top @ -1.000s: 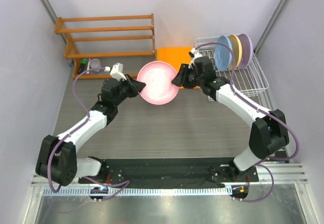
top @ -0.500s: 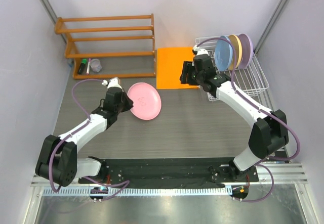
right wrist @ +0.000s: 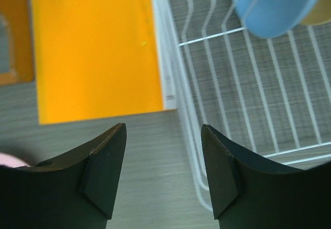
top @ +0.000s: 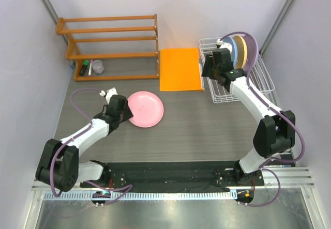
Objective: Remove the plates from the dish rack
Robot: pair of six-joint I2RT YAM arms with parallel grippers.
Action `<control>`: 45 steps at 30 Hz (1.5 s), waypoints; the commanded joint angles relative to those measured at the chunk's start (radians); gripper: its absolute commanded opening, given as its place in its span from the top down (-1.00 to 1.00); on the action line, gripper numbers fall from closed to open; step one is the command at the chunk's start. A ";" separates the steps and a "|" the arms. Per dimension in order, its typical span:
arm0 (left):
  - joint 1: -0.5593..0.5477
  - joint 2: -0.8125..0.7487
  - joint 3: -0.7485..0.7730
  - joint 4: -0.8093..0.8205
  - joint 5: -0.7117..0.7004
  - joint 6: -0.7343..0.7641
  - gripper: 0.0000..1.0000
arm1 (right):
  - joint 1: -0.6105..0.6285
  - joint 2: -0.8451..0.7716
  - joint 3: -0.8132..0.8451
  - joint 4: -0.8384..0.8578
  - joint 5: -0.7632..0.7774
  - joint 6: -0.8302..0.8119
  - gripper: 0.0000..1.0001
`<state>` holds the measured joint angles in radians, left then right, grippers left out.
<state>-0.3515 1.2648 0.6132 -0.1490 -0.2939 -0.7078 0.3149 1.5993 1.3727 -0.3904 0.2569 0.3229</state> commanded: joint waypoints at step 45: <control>-0.004 -0.101 0.112 0.106 0.223 0.107 -0.38 | -0.183 0.623 0.681 0.074 0.475 -0.558 0.22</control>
<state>-0.3523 1.1561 0.6994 -0.0940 -0.0822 -0.6144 0.1383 2.2349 2.0254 -0.3519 0.7170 -0.2070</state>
